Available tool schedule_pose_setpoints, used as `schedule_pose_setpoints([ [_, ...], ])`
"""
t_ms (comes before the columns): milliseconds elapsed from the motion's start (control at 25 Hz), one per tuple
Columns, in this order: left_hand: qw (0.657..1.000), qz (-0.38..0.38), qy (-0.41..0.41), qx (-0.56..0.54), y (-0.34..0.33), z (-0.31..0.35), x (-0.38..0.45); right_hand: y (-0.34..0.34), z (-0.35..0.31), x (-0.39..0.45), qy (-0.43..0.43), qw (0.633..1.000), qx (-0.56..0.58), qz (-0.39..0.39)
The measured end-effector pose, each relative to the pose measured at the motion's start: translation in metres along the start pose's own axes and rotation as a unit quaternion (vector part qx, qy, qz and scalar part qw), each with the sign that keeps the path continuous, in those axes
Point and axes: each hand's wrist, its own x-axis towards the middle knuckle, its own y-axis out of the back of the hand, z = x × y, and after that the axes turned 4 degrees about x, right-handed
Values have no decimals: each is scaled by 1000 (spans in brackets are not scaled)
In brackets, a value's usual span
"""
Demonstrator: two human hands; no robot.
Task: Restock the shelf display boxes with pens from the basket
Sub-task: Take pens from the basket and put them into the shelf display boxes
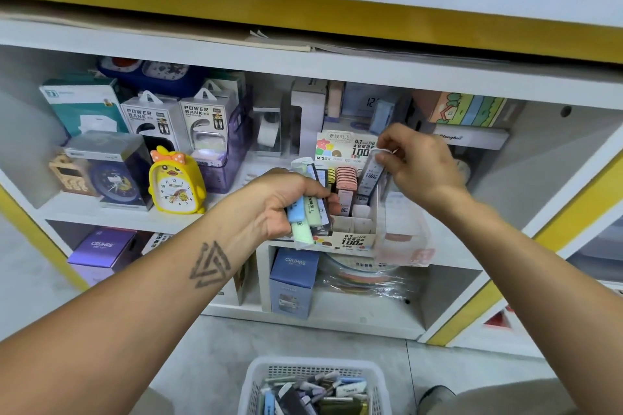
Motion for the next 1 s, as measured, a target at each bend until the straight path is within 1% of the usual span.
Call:
schedule_pose_setpoints([
  [240,1000,-24,3,-17,-6,-4,1,-12,6,-3,73,991,-85,-75],
  [320,999,-41,6,-10,-6,-5,0,-13,6,-2,68,991,-91,-71],
  [360,999,-46,7,-4,-6,-4,-1,-12,3,-2,48,995,-68,-60],
  [440,999,-47,3,2,-7,-4,-1,-10,-8,0,-22,997,40,-65],
  [480,999,-48,-1,1,-8,-3,-1,-11,-15,0,-67,987,118,-92],
  [520,999,-49,-6,-1,-8,-3,-2,-12,-23,-2,-110,966,195,-128],
  [600,998,-55,-11,-6,-9,-4,-4,-17,-34,-5,-162,926,291,-177],
  [680,999,-46,-13,-12,-7,-3,-5,-17,-38,-4,-185,910,328,-174],
  [720,999,-33,-14,-13,-5,-3,-4,-15,-37,-2,-193,909,336,-154],
  [800,1000,-21,-13,-16,0,-1,-3,-6,-29,4,-187,924,322,-88],
  [880,1000,-20,-4,-22,5,0,-3,3,-16,9,-137,963,229,-31],
  [920,999,-20,2,-27,6,0,-3,5,-10,8,-103,980,166,-21],
  [1000,999,-24,10,-31,7,0,-3,5,-3,3,-42,997,61,-24],
])
